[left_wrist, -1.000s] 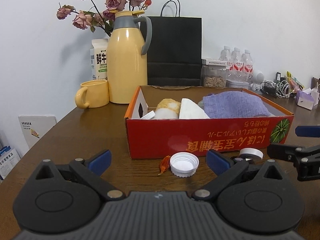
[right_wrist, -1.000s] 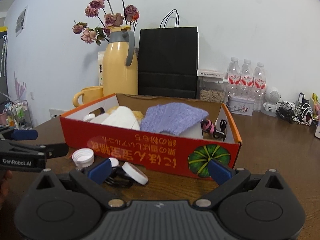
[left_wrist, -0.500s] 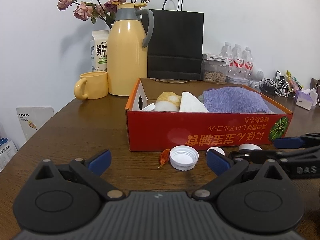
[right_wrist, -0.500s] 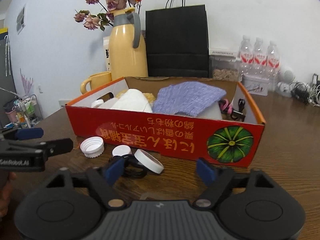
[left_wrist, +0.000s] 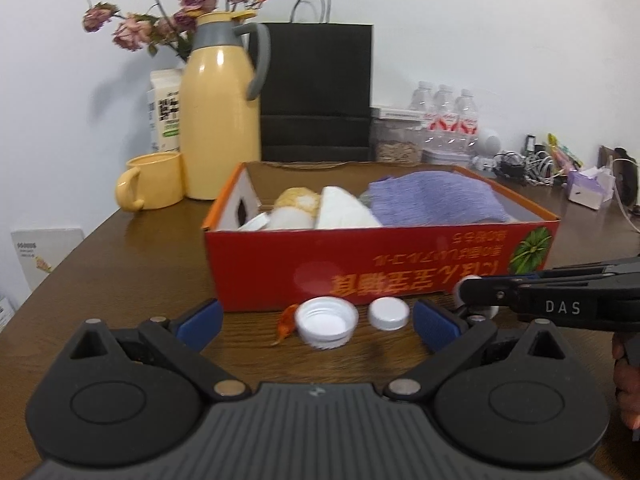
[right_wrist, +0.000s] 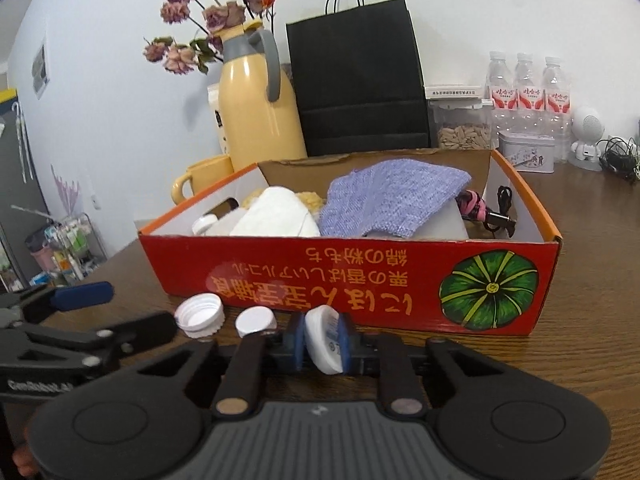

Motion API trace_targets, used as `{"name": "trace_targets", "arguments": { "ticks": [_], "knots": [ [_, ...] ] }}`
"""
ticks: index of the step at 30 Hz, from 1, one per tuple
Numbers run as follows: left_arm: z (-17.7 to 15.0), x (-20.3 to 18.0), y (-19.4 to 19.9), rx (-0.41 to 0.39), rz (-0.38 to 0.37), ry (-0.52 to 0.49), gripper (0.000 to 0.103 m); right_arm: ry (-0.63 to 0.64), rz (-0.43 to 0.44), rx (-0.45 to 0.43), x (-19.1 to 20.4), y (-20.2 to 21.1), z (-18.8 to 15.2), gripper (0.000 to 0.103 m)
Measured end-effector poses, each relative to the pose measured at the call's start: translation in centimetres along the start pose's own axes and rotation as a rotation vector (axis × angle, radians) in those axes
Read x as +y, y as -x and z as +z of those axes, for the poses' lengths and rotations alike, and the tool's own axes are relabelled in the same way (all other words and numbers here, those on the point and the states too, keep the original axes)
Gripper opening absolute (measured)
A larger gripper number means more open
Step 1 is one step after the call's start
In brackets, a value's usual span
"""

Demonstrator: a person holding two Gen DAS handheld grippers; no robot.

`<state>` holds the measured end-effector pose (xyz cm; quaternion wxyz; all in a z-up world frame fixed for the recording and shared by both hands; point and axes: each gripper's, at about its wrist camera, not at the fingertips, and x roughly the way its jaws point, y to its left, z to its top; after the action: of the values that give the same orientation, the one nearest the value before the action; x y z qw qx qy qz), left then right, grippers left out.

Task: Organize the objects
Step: 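Grasp the black cable with the left tool while the right tool carries the lid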

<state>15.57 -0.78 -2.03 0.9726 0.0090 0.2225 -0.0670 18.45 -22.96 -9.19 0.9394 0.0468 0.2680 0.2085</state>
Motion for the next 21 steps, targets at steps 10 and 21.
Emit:
{"name": "trace_targets", "arguments": {
  "ticks": [10, 21],
  "knots": [
    [0.0, -1.7, -0.8, 0.046, -0.169, 0.015, 0.100, -0.053, 0.055, -0.045, -0.5, 1.7, -0.4, 0.008],
    [-0.1, -2.4, -2.0, 0.139, -0.251, -0.002, 0.088, -0.071, 0.091, -0.061, -0.8, 2.4, -0.5, 0.008]
  ]
}}
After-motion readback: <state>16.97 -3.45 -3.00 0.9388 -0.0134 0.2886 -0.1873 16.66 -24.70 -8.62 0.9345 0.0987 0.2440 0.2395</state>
